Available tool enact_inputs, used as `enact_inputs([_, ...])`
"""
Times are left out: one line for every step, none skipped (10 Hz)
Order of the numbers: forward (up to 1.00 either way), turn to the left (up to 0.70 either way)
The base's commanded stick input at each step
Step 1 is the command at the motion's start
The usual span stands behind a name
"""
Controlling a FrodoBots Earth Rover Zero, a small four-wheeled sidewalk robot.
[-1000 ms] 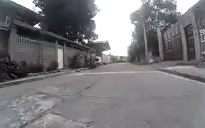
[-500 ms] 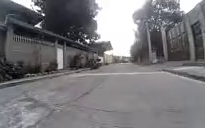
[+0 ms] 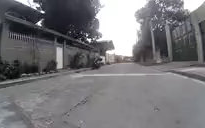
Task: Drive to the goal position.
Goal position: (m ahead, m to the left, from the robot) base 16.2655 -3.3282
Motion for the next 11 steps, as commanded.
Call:
enact_inputs([1.0, -0.39])
enact_inputs([1.0, -0.39])
enact_inputs([1.0, -0.39])
enact_inputs([1.0, -0.39])
enact_inputs([1.0, -0.39])
enact_inputs([1.0, -0.39])
enact_inputs([1.0, -0.39])
enact_inputs([1.0, -0.39])
enact_inputs([1.0, -0.39])
enact_inputs([1.0, -0.39])
enact_inputs([1.0, -0.39])
